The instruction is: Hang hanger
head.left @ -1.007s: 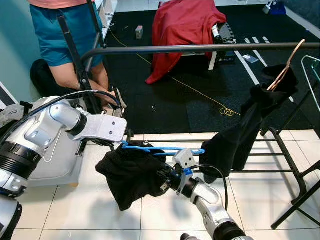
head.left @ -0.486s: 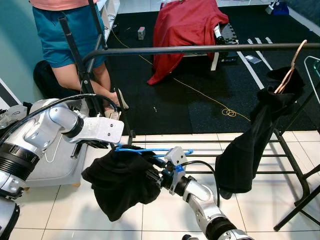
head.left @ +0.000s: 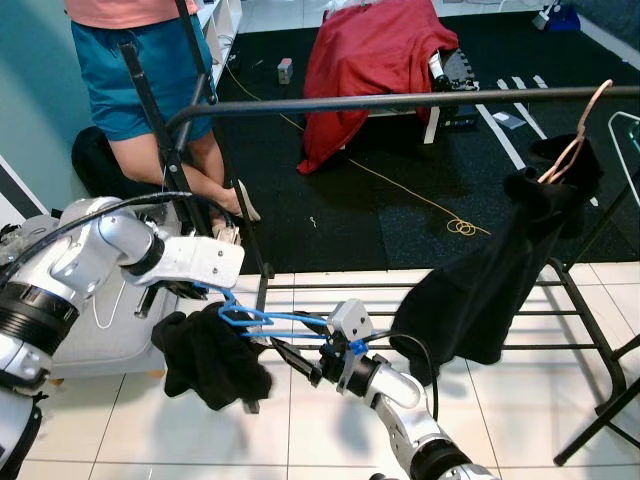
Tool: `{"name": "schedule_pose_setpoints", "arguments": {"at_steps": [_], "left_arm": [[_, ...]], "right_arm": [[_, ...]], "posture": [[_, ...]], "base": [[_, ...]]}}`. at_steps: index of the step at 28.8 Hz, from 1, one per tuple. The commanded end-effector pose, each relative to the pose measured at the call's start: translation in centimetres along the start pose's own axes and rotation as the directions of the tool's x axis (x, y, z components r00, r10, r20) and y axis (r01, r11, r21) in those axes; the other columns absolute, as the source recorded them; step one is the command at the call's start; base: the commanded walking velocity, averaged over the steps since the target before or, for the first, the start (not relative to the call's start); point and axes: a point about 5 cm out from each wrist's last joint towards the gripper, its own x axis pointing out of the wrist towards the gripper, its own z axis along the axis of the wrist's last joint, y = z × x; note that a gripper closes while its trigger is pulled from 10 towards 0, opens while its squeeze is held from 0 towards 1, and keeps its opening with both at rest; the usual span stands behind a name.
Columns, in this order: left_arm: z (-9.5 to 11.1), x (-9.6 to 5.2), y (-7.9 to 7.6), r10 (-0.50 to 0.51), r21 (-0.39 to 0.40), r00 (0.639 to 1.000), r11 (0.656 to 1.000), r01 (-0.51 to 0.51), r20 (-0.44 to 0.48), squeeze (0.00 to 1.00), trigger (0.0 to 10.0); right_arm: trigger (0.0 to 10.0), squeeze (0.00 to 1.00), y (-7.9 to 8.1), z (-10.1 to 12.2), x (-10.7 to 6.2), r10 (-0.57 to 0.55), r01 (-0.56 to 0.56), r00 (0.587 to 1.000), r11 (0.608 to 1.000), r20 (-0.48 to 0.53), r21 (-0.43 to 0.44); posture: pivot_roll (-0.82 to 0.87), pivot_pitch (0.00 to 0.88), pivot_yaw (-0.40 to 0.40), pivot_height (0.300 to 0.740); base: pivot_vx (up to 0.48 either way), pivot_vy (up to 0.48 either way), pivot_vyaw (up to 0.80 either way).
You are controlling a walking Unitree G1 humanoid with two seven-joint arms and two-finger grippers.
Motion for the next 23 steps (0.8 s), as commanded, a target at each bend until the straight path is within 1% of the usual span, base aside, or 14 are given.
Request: {"name": "schedule_pose_setpoints", "arguments": {"at_steps": [1, 2, 3, 4, 7, 10, 11, 16, 17, 19, 20, 21, 22, 23], "left_arm": [[-0.4, -0.7, 0.5, 0.019, 0.002, 0.999, 1.0, -0.019, -0.04, 0.0, 0.0], [-0.5, -0.8, 0.3, 0.023, 0.001, 0.999, 1.0, -0.023, -0.042, 0.0, 0.0], [-0.7, -0.7, 0.2, 0.025, -0.005, 0.999, 1.0, -0.025, -0.04, 0.0, 0.0], [-0.7, -0.7, 0.2, 0.025, -0.005, 0.999, 1.0, -0.025, -0.04, 0.0, 0.0], [-0.8, -0.5, -0.1, 0.027, -0.011, 0.999, 1.0, -0.027, -0.034, 0.0, 0.0], [-0.8, -0.5, -0.1, 0.026, -0.011, 0.999, 1.0, -0.026, -0.032, 0.0, 0.0], [-0.9, -0.3, -0.2, 0.023, -0.009, 0.999, 1.0, -0.023, -0.033, 0.0, 0.0], [-0.9, -0.1, -0.2, 0.021, -0.005, 0.999, 1.0, -0.021, -0.034, 0.0, 0.0], [-0.8, 0.2, -0.1, 0.024, 0.0, 0.999, 1.0, -0.024, -0.025, 0.0, 0.0], [-0.8, 0.2, -0.1, 0.024, 0.0, 0.999, 1.0, -0.024, -0.025, 0.0, 0.0], [-0.6, 0.4, 0.0, 0.029, 0.005, 0.999, 1.0, -0.029, -0.015, 0.0, 0.0], [-0.6, 0.4, 0.0, 0.029, 0.005, 0.999, 1.0, -0.029, -0.015, 0.0, 0.0], [-0.5, 0.5, 0.1, 0.032, 0.008, 0.999, 0.999, -0.032, -0.009, 0.0, 0.0], [-0.5, 0.5, 0.1, 0.032, 0.008, 0.999, 0.999, -0.032, -0.009, 0.0, 0.0]], "right_arm": [[10.0, 0.0, 0.1, -1.2, -0.8, -0.015, 0.017, 0.998, 1.0, -0.063, 0.026], [10.0, 0.0, 0.1, -2.5, -1.6, -0.018, 0.025, 0.986, 0.999, -0.167, 0.041], [10.0, 0.0, 0.0, -3.3, -2.7, -0.04, 0.042, 0.976, 0.999, -0.213, 0.005], [10.0, 0.0, 0.0, -3.3, -2.7, -0.04, 0.042, 0.976, 0.999, -0.213, 0.005], [10.0, 0.0, 0.1, -3.7, -4.2, -0.05, 0.037, 0.971, 0.998, -0.235, -0.057], [10.0, 0.0, 0.2, -3.4, -4.6, -0.027, 0.011, 0.976, 0.997, -0.217, -0.077], [10.0, 0.0, 0.6, -3.0, -5.2, 0.001, -0.013, 0.983, 0.998, -0.186, -0.061], [10.0, 0.0, 1.0, -2.8, -5.7, 0.021, -0.027, 0.985, 0.999, -0.17, -0.034], [10.0, 0.0, 1.7, -4.7, -7.3, 0.043, -0.04, 0.958, 0.999, -0.284, 0.016], [10.0, 0.0, 1.7, -4.7, -7.3, 0.043, -0.04, 0.958, 0.999, -0.284, 0.016], [10.0, 0.0, 1.8, -5.7, -8.2, -0.02, 0.044, 0.951, 0.996, -0.309, 0.072], [10.0, 0.0, 1.8, -5.7, -8.2, -0.02, 0.044, 0.951, 0.996, -0.309, 0.072], [10.0, 0.0, 1.9, -6.5, -8.7, -0.071, 0.117, 0.942, 0.986, -0.328, 0.122], [10.0, 0.0, 1.9, -6.5, -8.7, -0.071, 0.117, 0.942, 0.986, -0.328, 0.122]], "posture": [[0.02, 0.106, 0.099, 0.74], [0.02, 0.115, 0.103, 0.74], [0.02, 0.103, 0.102, 0.74], [0.02, 0.103, 0.102, 0.74], [0.01, 0.106, 0.103, 0.74], [0.01, 0.105, 0.099, 0.74], [-0.01, 0.103, 0.094, 0.74], [-0.01, 0.103, 0.094, 0.74], [-0.03, 0.1, 0.102, 0.74], [-0.03, 0.1, 0.102, 0.74], [-0.02, 0.101, 0.106, 0.74], [-0.02, 0.101, 0.106, 0.74], [-0.03, 0.099, 0.109, 0.74], [-0.03, 0.099, 0.109, 0.74]], "base": [[0.0, 0.0, 0.0], [0.0, 0.0, 0.0], [0.0, 0.0, 0.0], [0.0, 0.0, 0.0], [0.0, 0.0, 0.0], [0.0, 0.0, 0.0], [0.0, 0.0, 0.0], [0.0, 0.0, 0.0], [0.0, 0.0, 0.0], [0.0, 0.0, 0.0], [0.0, 0.0, 0.0], [0.0, 0.0, 0.0], [0.0, 0.0, 0.0], [0.0, 0.0, 0.0]]}}
